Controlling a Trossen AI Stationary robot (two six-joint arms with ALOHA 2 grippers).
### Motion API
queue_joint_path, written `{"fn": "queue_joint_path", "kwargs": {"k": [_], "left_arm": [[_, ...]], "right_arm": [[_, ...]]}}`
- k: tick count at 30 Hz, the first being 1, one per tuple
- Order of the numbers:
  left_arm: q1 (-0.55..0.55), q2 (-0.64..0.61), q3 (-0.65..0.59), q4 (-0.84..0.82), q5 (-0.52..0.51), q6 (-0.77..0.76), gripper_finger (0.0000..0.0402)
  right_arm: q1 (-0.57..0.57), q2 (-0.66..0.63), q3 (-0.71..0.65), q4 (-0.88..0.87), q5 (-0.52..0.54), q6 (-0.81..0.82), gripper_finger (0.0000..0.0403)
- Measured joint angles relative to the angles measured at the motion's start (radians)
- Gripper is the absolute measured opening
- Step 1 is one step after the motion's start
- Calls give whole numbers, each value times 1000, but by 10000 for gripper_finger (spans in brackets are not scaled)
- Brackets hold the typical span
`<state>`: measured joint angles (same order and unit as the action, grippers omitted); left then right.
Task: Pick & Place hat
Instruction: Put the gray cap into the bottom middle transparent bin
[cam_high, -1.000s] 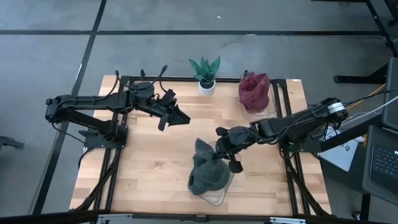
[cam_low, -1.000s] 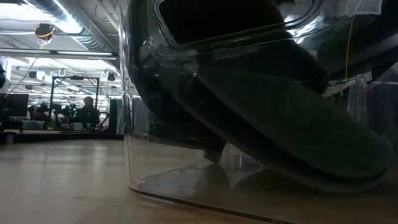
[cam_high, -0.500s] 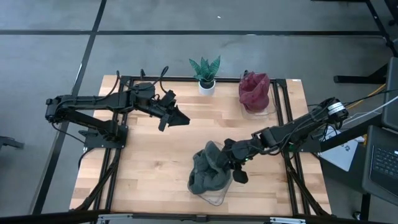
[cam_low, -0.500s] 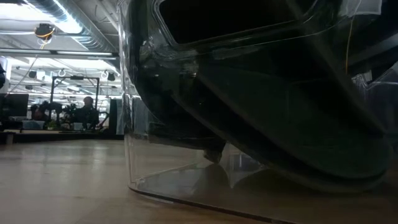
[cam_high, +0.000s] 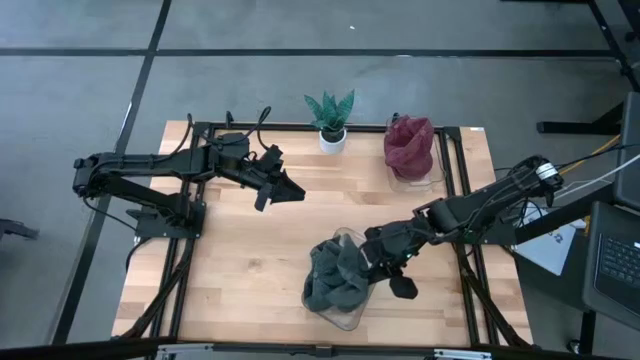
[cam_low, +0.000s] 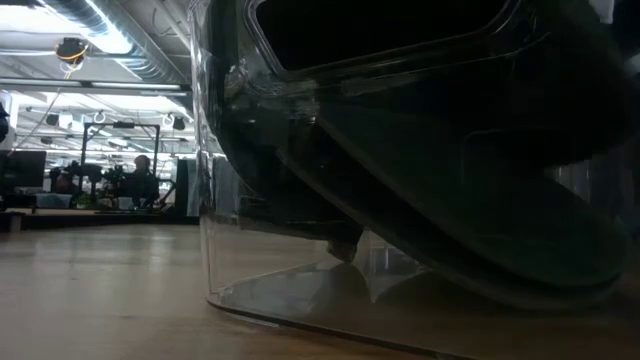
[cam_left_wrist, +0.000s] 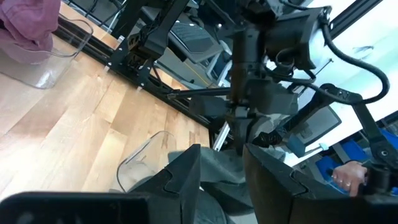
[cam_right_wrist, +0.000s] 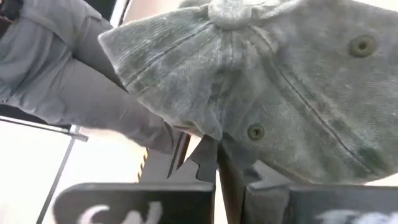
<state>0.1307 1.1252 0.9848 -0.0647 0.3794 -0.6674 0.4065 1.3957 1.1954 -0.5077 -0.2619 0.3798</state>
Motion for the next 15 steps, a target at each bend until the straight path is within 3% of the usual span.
{"fn": "queue_joint_path", "kwargs": {"k": [9,15], "left_arm": [[0,0,0,0,0,0,116],[0,0,0,0,0,0,116]], "right_arm": [[0,34,9,-69,11,-19,5],[0,70,9,-74,-44,-31,5]]}}
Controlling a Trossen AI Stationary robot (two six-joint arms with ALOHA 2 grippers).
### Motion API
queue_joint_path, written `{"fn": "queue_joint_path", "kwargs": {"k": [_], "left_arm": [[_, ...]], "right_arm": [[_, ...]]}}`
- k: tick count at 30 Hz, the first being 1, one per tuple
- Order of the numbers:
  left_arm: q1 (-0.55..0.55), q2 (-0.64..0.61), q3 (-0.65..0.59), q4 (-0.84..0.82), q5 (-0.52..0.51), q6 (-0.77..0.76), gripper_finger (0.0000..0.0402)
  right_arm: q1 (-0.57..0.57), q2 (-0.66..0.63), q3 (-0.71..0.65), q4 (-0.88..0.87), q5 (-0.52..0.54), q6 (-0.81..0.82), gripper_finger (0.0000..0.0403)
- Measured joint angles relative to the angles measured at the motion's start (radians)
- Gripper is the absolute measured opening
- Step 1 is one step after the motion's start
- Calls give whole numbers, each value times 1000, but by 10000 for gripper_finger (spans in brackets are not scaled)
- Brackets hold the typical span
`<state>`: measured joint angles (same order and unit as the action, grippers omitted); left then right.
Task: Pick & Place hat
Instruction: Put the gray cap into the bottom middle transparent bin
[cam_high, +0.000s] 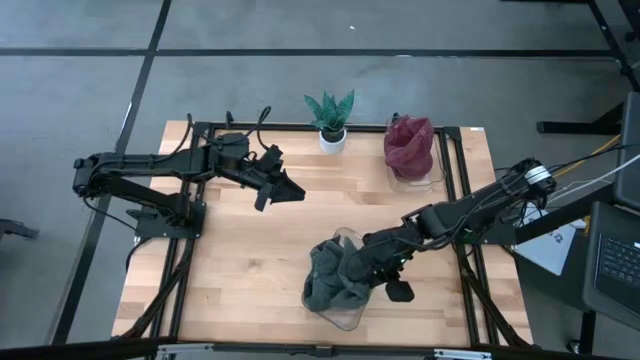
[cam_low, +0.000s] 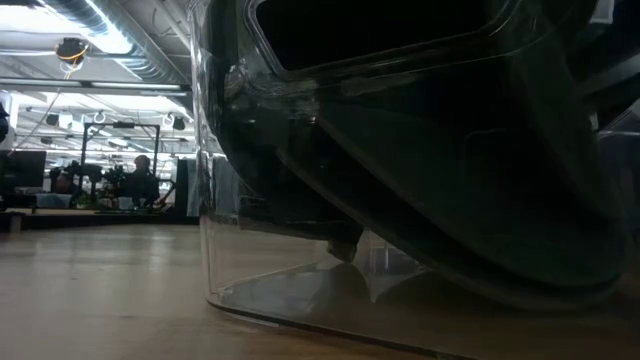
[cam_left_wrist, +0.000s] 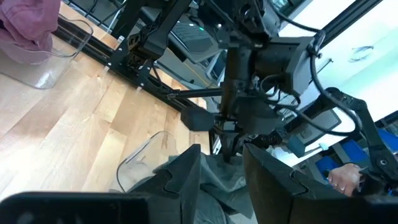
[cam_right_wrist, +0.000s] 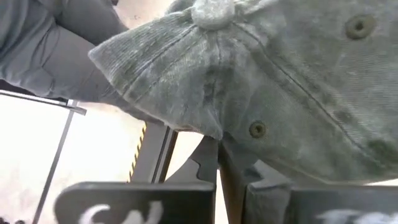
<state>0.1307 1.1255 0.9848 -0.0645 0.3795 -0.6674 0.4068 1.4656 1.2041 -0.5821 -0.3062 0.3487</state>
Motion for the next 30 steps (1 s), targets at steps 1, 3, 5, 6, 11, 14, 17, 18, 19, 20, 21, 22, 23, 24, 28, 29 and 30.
{"fn": "queue_joint_path", "kwargs": {"k": [1,3,5,6,11,14,17,18,19,20,21,22,23,24,28,29,30], "left_arm": [[0,0,0,1,0,0,116],[0,0,0,0,0,0,116],[0,0,0,1,0,0,116],[0,0,0,0,0,0,116],[0,0,0,0,-4,0,116],[0,0,0,1,-3,14,116],[0,0,0,10,-4,17,116],[0,0,0,9,-3,17,116],[0,0,0,9,-4,17,116],[0,0,0,9,-4,19,116],[0,0,0,9,-4,21,116],[0,0,0,9,-3,26,116],[0,0,0,9,-4,26,116],[0,0,0,9,-4,27,116],[0,0,0,9,-4,26,116],[0,0,0,9,-4,23,116],[0,0,0,9,-4,19,116]], "right_arm": [[0,7,0,11,-3,-10,5],[0,24,0,55,-1,-37,5],[0,46,0,92,-1,-63,5],[0,60,0,107,-1,-76,5],[-15,126,0,111,84,-115,5],[-37,146,0,141,138,-118,9],[-57,156,0,154,151,-110,21],[-62,156,0,154,149,-99,26],[-68,156,0,153,142,-89,31],[-73,155,0,154,130,-78,36],[-77,153,0,155,120,-68,40],[-81,150,0,159,113,-61,43],[-84,145,0,168,108,-51,47],[-86,142,0,179,106,-42,50],[-100,137,0,190,65,3,69],[-105,137,0,190,41,25,75],[-110,136,0,189,8,53,81]]}}
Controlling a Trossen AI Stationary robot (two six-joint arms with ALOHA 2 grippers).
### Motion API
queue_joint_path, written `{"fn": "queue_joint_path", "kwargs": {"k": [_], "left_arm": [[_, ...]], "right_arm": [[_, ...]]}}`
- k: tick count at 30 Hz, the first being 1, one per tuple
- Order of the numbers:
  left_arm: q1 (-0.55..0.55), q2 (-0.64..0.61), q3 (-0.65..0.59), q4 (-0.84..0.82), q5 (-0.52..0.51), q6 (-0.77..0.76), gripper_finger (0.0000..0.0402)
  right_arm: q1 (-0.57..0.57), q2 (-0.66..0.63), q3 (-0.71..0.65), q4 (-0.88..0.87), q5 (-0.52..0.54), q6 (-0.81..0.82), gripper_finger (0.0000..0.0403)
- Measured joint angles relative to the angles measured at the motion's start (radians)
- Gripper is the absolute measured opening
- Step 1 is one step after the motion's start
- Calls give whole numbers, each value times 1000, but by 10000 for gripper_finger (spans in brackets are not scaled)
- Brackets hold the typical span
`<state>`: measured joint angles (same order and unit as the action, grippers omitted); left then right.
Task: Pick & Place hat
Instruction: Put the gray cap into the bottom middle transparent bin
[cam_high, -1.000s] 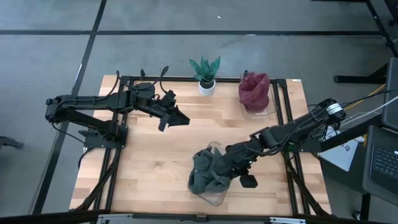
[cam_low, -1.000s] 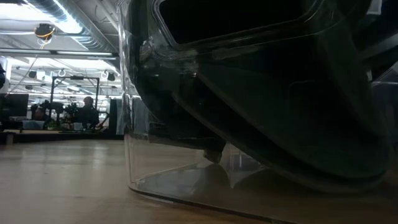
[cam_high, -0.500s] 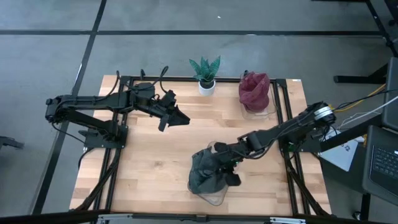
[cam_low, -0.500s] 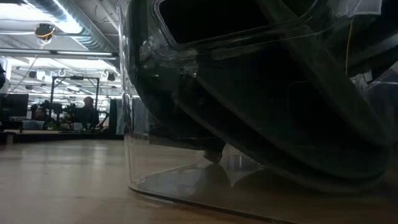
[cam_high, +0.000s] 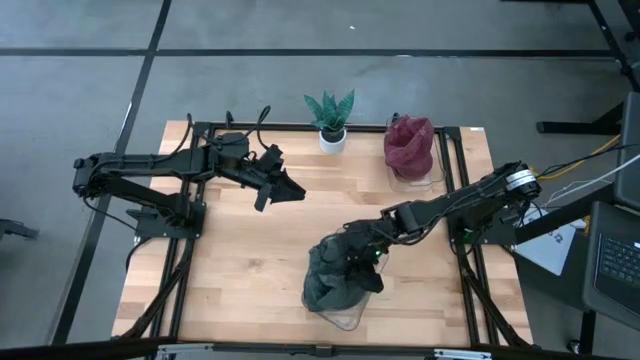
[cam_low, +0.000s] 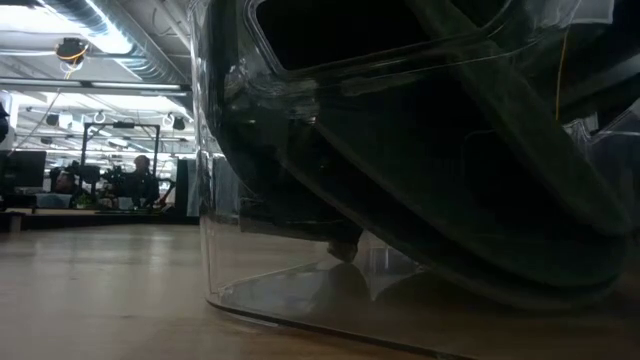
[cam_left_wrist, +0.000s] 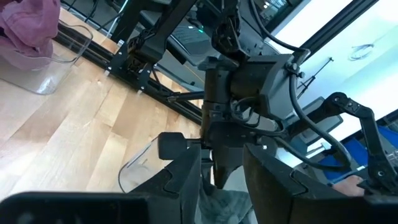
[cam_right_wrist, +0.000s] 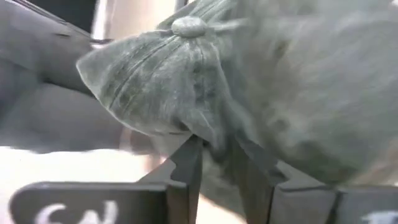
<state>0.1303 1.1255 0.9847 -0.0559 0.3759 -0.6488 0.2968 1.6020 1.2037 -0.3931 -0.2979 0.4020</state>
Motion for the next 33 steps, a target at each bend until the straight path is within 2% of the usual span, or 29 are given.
{"fn": "queue_joint_path", "kwargs": {"k": [4,7,15,21,26,33], "left_arm": [[0,0,0,0,0,0,116],[0,0,0,0,0,0,116],[0,0,0,2,0,0,116],[0,0,0,3,0,-1,116],[0,0,0,3,0,-3,116],[0,0,0,3,0,-3,116]], "right_arm": [[-23,-9,0,9,-181,129,108],[-33,-21,0,22,-258,191,124],[-34,-80,0,39,-243,220,153],[-24,-109,0,103,-171,212,155],[11,-88,0,112,-142,176,131],[28,-35,0,171,-144,123,51]]}}
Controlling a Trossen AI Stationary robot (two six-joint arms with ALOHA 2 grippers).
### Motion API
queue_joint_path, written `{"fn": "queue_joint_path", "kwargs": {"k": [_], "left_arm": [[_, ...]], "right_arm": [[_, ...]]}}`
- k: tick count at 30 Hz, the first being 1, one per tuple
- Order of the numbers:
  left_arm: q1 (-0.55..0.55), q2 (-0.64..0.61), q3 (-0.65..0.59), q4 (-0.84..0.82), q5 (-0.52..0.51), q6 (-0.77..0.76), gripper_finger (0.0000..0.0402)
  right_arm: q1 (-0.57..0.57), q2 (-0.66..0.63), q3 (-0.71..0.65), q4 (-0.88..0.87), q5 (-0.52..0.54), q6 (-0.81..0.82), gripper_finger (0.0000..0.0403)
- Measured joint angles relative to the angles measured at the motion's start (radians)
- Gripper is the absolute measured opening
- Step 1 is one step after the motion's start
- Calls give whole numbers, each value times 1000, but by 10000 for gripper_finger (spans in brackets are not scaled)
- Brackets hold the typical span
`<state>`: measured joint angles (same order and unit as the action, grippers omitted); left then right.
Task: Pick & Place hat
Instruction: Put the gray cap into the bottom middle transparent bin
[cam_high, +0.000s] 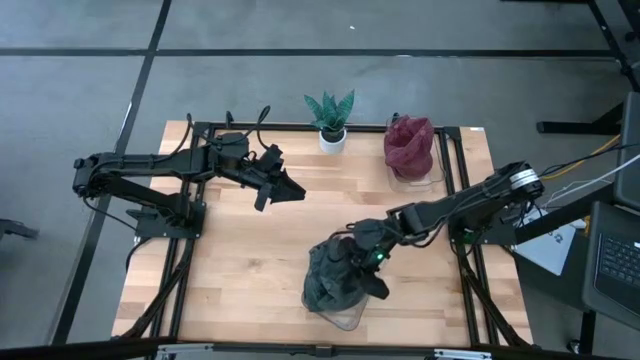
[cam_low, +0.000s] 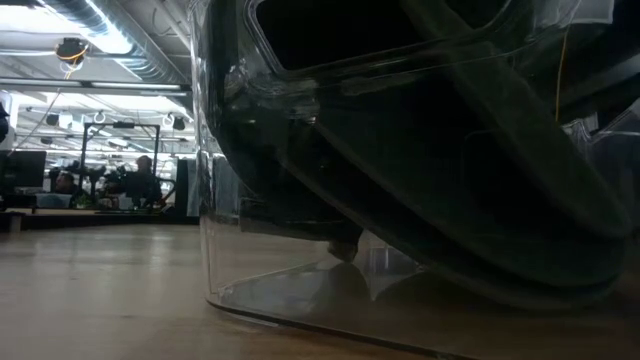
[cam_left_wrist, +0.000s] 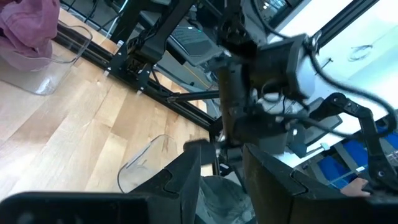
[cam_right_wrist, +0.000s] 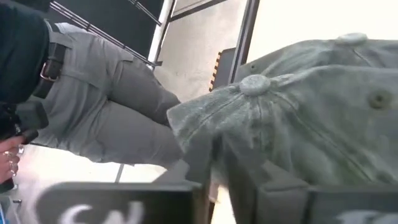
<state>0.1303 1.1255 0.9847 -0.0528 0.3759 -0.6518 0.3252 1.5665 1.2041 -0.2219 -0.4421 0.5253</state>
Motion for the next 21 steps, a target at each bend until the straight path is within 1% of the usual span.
{"fn": "queue_joint_path", "kwargs": {"k": [3,5,9,12,17,21], "left_arm": [[0,0,0,0,0,0,116],[0,0,0,0,1,0,116],[0,0,0,-2,2,0,116],[0,0,0,-2,2,0,116],[0,0,0,-3,3,1,116],[0,0,0,-2,3,1,116]], "right_arm": [[0,49,0,60,-6,-13,16],[-7,82,0,66,-7,-27,5],[-18,139,0,69,63,-42,18],[-31,179,0,84,90,-58,26],[-50,201,0,115,53,-30,23],[-50,154,0,123,50,14,16]]}}
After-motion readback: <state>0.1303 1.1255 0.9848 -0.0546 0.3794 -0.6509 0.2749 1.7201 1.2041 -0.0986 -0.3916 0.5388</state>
